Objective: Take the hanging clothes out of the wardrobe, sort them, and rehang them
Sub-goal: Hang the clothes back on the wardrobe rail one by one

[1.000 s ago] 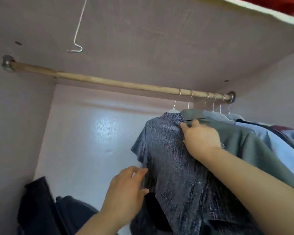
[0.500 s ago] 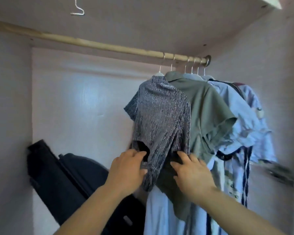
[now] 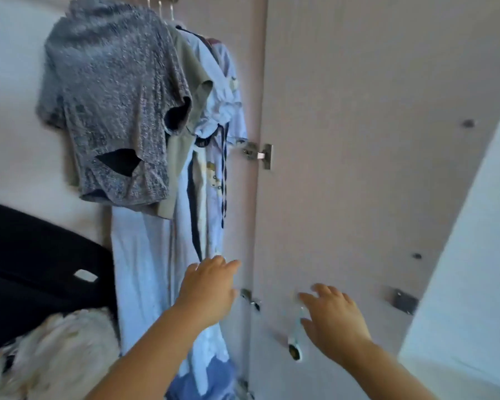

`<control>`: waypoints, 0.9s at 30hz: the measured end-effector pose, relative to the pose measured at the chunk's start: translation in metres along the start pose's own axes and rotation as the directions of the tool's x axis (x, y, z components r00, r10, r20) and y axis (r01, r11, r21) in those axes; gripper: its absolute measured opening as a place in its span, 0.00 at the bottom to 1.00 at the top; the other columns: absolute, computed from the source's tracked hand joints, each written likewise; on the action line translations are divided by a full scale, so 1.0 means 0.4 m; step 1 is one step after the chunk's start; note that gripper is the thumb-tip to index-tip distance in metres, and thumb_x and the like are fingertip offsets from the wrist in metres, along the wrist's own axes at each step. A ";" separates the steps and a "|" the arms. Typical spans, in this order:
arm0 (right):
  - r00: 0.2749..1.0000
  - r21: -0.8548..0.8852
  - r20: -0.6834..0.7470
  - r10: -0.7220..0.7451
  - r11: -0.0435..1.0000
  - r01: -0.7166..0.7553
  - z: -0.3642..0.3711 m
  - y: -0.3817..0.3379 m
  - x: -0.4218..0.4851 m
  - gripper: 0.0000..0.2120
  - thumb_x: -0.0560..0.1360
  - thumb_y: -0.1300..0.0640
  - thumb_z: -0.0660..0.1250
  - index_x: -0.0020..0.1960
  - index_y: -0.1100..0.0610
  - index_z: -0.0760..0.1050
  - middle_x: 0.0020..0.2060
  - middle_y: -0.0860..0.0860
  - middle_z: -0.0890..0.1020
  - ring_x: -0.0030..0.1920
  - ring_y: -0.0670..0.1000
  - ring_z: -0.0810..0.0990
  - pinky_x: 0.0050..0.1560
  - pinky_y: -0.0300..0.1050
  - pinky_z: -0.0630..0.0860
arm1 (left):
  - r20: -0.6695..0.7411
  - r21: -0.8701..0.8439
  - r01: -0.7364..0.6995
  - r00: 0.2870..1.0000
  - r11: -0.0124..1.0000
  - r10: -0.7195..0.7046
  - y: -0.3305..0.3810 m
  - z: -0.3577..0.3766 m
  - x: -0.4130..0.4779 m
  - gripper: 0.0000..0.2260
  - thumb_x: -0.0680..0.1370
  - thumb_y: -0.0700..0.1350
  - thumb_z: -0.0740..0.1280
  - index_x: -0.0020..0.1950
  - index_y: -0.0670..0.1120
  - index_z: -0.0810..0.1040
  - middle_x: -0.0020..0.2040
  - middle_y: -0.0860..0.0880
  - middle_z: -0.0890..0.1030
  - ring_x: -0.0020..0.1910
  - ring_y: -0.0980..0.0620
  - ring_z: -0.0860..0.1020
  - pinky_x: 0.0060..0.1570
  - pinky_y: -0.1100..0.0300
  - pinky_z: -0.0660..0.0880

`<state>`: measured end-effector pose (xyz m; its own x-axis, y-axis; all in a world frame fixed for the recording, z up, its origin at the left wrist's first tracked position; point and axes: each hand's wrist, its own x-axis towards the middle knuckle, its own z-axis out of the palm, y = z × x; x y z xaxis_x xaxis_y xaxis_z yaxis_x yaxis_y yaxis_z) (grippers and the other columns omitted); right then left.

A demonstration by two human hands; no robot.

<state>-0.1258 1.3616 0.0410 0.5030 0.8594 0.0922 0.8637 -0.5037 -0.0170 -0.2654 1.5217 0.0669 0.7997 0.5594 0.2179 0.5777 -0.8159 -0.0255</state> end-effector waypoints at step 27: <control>-0.173 -0.008 -0.035 0.984 -0.173 -0.985 -0.076 0.419 -2.173 0.26 0.76 0.48 0.63 0.72 0.47 0.61 0.65 0.49 0.67 0.67 0.53 0.65 0.66 0.46 0.62 | 0.039 -0.273 -0.958 -0.099 -0.085 0.994 1.784 -0.111 -1.155 0.24 0.79 0.56 0.58 0.74 0.52 0.58 0.69 0.49 0.66 0.67 0.48 0.66 0.65 0.54 0.64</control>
<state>-0.4192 0.5274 -0.0119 0.7623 -0.6472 0.0019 -0.6450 -0.7600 -0.0794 -0.2298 0.6746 -0.0086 0.5018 -0.8608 -0.0848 -0.8598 -0.5071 0.0601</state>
